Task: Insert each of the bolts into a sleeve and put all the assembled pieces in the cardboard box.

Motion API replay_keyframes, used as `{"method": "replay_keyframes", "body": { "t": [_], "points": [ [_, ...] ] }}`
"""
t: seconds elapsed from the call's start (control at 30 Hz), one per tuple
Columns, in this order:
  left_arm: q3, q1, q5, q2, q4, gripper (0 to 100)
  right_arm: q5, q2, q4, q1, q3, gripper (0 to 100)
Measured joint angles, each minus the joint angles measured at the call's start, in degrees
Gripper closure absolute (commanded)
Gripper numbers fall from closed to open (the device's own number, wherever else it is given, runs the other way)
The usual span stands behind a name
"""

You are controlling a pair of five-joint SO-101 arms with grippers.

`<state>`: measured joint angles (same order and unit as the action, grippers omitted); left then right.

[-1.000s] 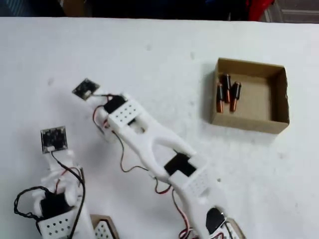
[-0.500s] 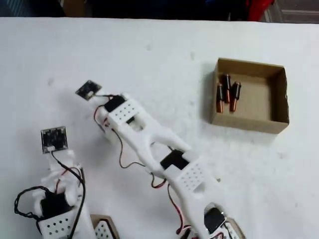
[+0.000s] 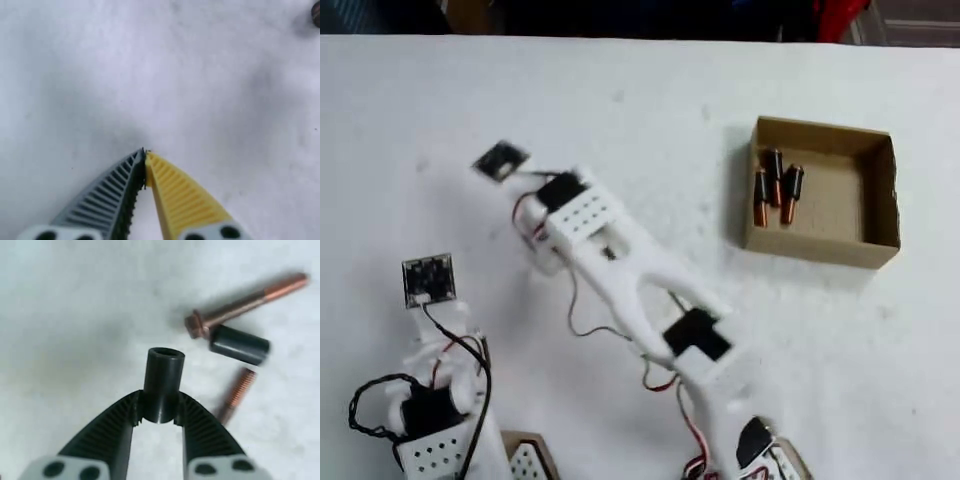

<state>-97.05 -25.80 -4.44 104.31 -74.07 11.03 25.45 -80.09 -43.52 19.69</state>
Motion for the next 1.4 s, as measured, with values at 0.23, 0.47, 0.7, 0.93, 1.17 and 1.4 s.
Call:
{"method": "replay_keyframes", "body": {
  "t": [0.23,0.47,0.7,0.93,1.17,1.4],
  "points": [
    [0.0,0.0,0.0,0.0,0.0,98,0.0,-8.4,-4.4,8.4,0.0,98.1],
    [0.0,0.0,0.0,0.0,0.0,98,0.0,-10.0,-7.4,16.5,-1.1,98.1],
    [0.0,0.0,0.0,0.0,0.0,98,0.0,-7.8,-0.1,23.1,-12.0,98.1],
    [0.0,0.0,0.0,0.0,0.0,98,0.0,-3.7,2.6,24.1,-15.4,98.1],
    [0.0,0.0,0.0,0.0,0.0,98,1.4,0.4,2.9,24.1,-15.6,97.7],
    [0.0,0.0,0.0,0.0,0.0,98,6.8,4.0,3.2,24.3,-15.4,97.2]
  ]
}}
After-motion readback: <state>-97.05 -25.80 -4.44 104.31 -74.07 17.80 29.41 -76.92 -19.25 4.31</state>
